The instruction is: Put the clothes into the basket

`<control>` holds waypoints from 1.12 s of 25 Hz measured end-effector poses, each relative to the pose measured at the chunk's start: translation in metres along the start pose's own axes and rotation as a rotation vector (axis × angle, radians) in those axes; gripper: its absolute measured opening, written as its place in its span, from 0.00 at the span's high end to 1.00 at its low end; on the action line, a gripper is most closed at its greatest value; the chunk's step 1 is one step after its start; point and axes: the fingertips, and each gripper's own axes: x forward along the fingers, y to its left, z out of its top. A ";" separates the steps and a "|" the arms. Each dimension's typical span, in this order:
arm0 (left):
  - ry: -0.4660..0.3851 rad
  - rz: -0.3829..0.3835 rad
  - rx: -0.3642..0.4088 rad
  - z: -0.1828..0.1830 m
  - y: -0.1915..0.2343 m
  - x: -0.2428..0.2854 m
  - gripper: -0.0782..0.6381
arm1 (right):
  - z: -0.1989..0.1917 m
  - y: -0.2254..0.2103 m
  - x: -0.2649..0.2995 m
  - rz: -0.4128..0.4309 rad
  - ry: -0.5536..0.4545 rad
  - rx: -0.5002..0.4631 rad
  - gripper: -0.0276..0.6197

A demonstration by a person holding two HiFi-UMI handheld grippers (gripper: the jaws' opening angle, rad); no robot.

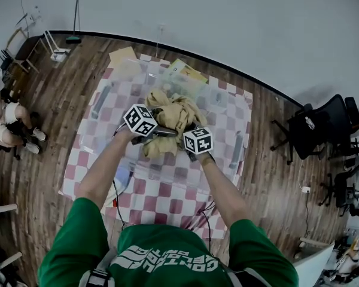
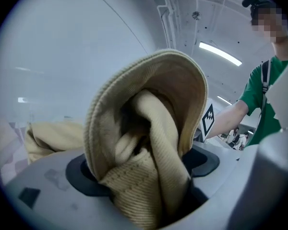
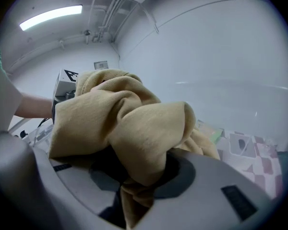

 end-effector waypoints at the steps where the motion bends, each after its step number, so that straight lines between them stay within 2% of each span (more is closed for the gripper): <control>1: 0.004 -0.003 -0.017 -0.004 0.005 0.003 0.24 | -0.005 -0.003 0.005 0.005 0.018 0.011 0.76; 11: 0.047 -0.014 -0.138 -0.050 0.042 0.026 0.24 | -0.052 -0.019 0.047 0.049 0.145 0.064 0.76; 20: 0.094 -0.010 -0.225 -0.084 0.062 0.037 0.24 | -0.086 -0.023 0.073 0.062 0.219 0.121 0.76; 28: 0.090 -0.012 -0.224 -0.089 0.065 0.039 0.24 | -0.092 -0.025 0.075 0.068 0.224 0.121 0.76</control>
